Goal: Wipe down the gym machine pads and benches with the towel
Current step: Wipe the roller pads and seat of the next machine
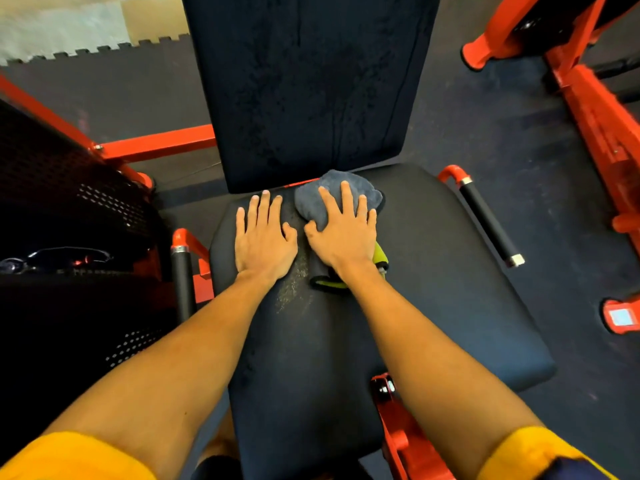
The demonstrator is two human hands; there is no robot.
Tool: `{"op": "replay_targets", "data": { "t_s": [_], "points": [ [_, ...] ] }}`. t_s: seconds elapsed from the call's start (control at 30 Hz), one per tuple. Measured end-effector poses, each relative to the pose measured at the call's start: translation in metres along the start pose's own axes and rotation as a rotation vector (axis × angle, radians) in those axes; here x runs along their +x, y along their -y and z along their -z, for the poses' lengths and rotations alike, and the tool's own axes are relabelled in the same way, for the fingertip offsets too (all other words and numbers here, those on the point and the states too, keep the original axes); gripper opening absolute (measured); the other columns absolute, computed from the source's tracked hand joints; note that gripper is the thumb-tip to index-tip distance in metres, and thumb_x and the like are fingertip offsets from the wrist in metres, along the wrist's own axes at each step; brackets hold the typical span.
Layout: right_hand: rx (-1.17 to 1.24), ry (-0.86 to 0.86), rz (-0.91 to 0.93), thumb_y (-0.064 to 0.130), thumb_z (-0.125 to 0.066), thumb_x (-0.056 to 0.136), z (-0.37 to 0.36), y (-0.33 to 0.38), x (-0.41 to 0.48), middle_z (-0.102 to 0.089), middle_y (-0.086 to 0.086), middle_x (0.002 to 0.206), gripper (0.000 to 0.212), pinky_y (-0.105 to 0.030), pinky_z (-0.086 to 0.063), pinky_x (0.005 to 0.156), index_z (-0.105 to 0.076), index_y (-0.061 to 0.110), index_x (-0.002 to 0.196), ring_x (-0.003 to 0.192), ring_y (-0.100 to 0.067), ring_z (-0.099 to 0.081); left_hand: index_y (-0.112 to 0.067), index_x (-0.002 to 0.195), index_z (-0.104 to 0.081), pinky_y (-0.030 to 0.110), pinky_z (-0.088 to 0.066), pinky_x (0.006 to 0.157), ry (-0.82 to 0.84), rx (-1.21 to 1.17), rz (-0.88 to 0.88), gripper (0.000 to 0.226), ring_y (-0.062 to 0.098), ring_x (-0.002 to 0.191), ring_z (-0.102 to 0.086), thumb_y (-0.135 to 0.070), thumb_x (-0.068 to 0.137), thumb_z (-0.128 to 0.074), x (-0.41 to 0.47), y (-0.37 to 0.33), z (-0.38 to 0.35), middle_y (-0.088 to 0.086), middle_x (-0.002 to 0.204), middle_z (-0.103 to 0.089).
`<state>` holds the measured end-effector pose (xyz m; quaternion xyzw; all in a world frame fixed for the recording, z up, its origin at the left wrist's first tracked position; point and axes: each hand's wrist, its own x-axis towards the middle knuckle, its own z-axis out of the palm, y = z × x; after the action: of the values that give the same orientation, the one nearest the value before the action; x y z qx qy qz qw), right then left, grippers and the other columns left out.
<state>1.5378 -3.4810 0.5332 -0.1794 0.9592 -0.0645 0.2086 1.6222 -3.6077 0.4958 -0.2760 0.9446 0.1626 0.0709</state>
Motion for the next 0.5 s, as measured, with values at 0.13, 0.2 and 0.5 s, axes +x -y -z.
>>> {"op": "replay_targets", "data": {
  "t_s": [0.13, 0.2, 0.5],
  "points": [
    [0.112, 0.134, -0.021, 0.065, -0.044, 0.095, 0.011, 0.042, 0.037, -0.006, 0.0, 0.173, 0.069, -0.061, -0.006, 0.124, -0.03, 0.042, 0.159, 0.158, -0.039, -0.004, -0.018, 0.157, -0.032, 0.047, -0.008, 0.128, -0.021, -0.008, 0.012, 0.068, 0.022, 0.157, -0.014, -0.04, 0.094, -0.022, 0.002, 0.0, 0.0, 0.005, 0.168, -0.024],
    [0.066, 0.159, 0.113, 0.064, -0.044, 0.095, 0.015, 0.044, 0.048, -0.017, -0.001, 0.171, 0.066, -0.059, -0.015, 0.123, -0.035, 0.04, 0.156, 0.155, -0.038, -0.016, -0.017, 0.157, -0.032, 0.046, -0.008, 0.128, -0.028, -0.01, 0.017, 0.069, 0.021, 0.157, -0.015, -0.04, 0.093, -0.021, 0.001, 0.0, 0.0, 0.004, 0.168, -0.024],
    [0.029, 0.093, 0.004, 0.061, -0.045, 0.095, 0.029, -0.001, 0.07, -0.017, -0.008, 0.171, 0.069, -0.058, -0.013, 0.124, -0.035, 0.031, 0.157, 0.156, -0.034, -0.017, -0.019, 0.158, -0.032, 0.047, -0.008, 0.128, -0.045, 0.005, 0.012, 0.068, 0.022, 0.156, -0.016, -0.041, 0.094, -0.024, 0.001, -0.001, 0.0, 0.005, 0.168, -0.025]
  ]
}}
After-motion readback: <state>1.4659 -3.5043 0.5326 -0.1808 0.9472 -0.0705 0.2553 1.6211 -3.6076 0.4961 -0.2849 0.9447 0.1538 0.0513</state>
